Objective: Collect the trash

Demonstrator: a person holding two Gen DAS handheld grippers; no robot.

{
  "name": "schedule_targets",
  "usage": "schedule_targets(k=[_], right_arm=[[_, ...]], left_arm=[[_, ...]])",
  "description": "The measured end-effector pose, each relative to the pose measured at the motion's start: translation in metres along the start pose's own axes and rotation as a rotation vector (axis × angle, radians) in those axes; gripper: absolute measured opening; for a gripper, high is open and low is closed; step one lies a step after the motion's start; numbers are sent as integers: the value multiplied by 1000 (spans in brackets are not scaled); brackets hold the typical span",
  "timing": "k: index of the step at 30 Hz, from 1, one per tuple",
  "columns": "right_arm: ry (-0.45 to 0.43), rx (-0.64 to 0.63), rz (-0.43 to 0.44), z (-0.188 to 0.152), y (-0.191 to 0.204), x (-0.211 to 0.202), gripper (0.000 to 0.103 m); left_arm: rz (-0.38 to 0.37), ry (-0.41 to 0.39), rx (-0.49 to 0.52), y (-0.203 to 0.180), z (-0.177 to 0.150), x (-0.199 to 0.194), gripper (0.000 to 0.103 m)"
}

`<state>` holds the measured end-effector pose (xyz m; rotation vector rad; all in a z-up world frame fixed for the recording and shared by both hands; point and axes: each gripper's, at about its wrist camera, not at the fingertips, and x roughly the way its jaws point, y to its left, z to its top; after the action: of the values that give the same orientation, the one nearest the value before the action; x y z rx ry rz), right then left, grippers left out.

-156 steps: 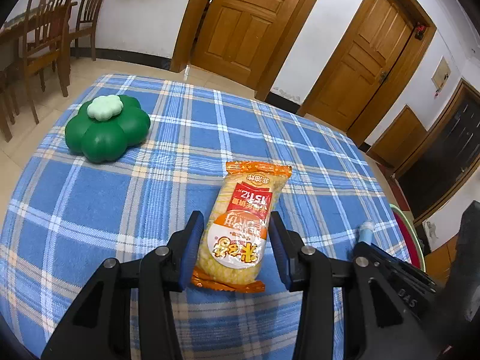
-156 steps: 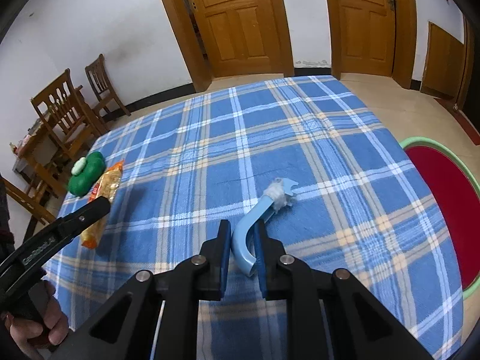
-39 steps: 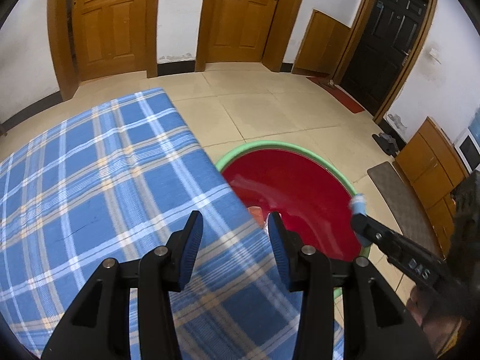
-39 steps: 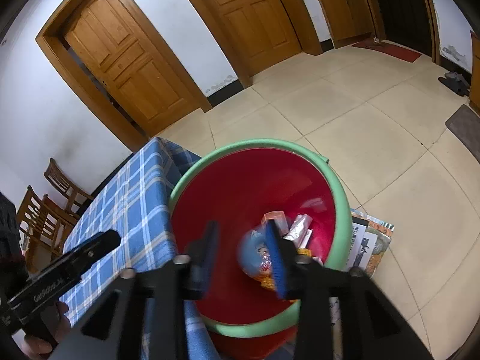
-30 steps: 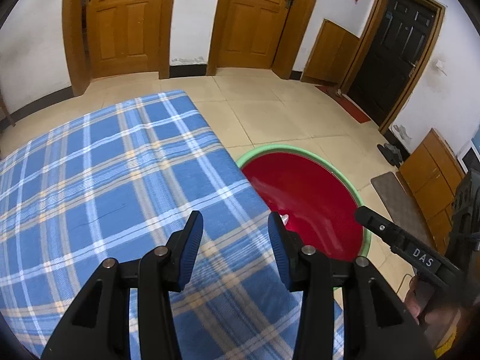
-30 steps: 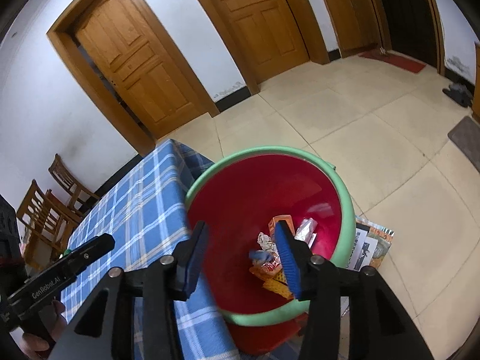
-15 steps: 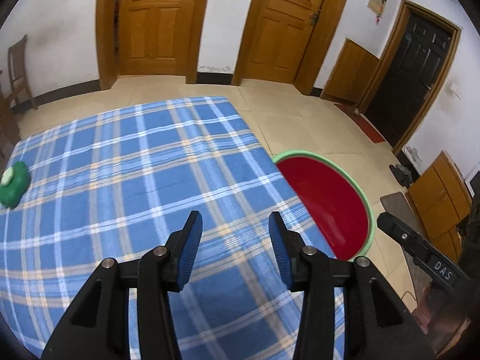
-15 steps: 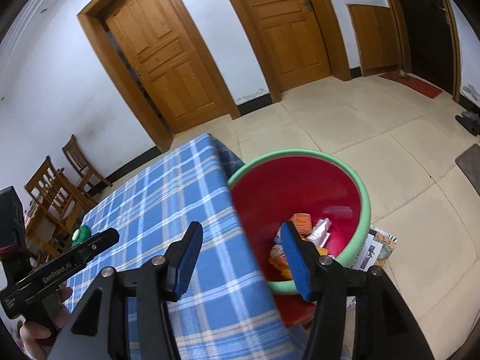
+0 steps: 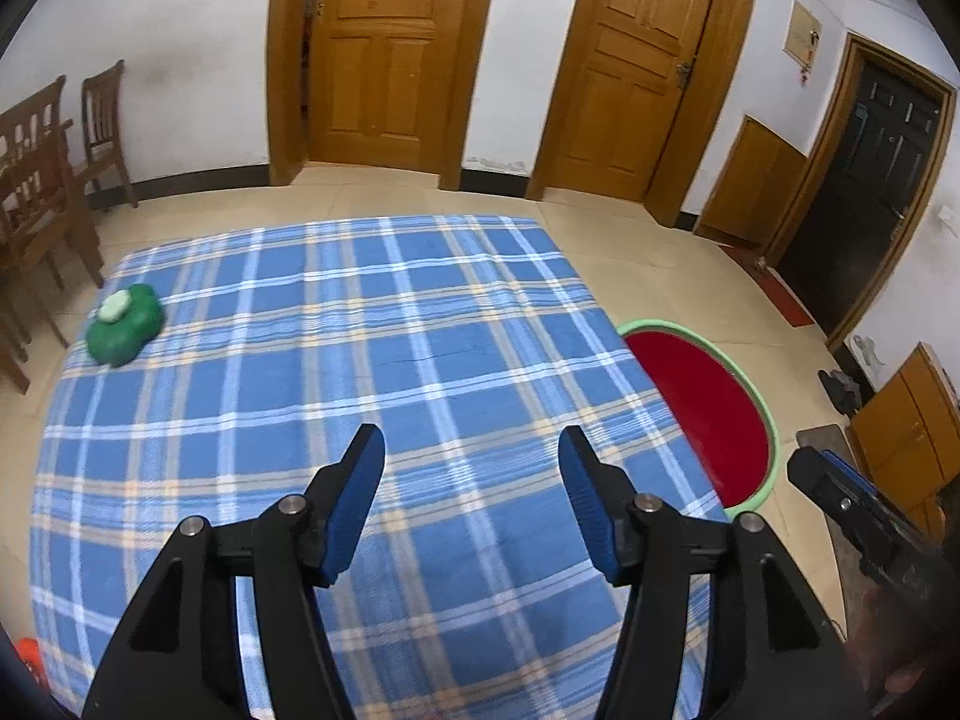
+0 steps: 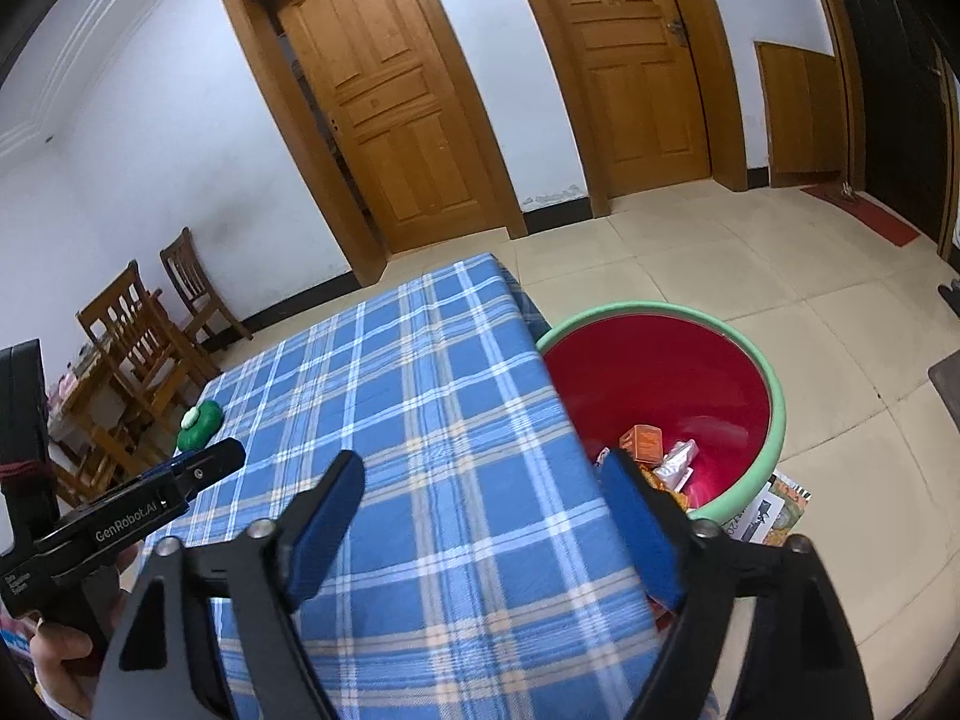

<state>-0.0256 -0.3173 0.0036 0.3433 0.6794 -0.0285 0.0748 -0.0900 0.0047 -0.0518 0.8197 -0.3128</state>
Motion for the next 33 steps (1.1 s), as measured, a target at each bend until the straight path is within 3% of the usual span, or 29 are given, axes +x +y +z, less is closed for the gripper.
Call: schedule_targets(k=[15, 33], right_arm=[[-8, -42, 28, -9, 27, -9, 93], [-2, -46, 38, -12, 32, -13, 94]], left_arm=[[134, -36, -67, 32, -19, -35, 60], [165, -53, -136, 52, -24, -47, 60]])
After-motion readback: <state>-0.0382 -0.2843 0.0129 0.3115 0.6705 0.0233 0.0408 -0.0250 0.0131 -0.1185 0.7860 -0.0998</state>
